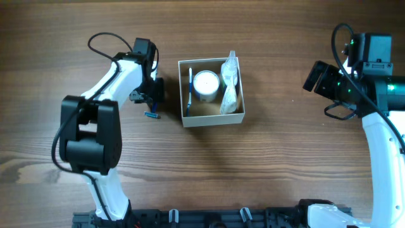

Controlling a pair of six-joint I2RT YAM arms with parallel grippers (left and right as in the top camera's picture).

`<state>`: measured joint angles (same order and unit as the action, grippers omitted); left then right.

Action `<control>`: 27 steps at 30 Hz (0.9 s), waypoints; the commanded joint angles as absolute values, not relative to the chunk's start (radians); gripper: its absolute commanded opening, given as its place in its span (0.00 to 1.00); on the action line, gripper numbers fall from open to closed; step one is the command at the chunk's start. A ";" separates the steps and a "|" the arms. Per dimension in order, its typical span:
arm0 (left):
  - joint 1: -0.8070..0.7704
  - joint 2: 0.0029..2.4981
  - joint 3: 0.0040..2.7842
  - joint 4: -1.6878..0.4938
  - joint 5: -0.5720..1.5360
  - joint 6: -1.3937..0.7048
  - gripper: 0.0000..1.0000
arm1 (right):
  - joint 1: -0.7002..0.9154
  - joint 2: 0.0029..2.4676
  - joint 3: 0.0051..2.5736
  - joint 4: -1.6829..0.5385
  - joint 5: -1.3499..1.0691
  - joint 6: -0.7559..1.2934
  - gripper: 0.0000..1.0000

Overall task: Pack container
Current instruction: 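Grasp the blue razor with the left gripper, then lower the razor into the box with the left gripper and release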

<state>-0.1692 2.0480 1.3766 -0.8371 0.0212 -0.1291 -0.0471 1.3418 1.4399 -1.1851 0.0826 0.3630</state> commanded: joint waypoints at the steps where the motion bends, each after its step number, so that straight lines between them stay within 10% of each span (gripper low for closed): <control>1: -0.166 2.077 1.371 -0.833 0.037 -0.111 0.36 | -0.050 1.351 1.439 -1.182 0.077 0.373 1.00; 7: -0.165 2.069 1.376 -0.865 0.036 -0.112 0.05 | -0.050 1.351 1.439 -1.182 0.077 0.374 1.00; 18: -0.198 1.876 1.619 -1.176 0.121 -0.183 0.04 | -0.050 1.351 1.439 -1.182 0.077 0.374 1.00; 27: -0.398 1.749 1.627 -1.015 0.146 -0.278 0.06 | -0.050 1.351 1.439 -1.182 0.077 0.373 1.00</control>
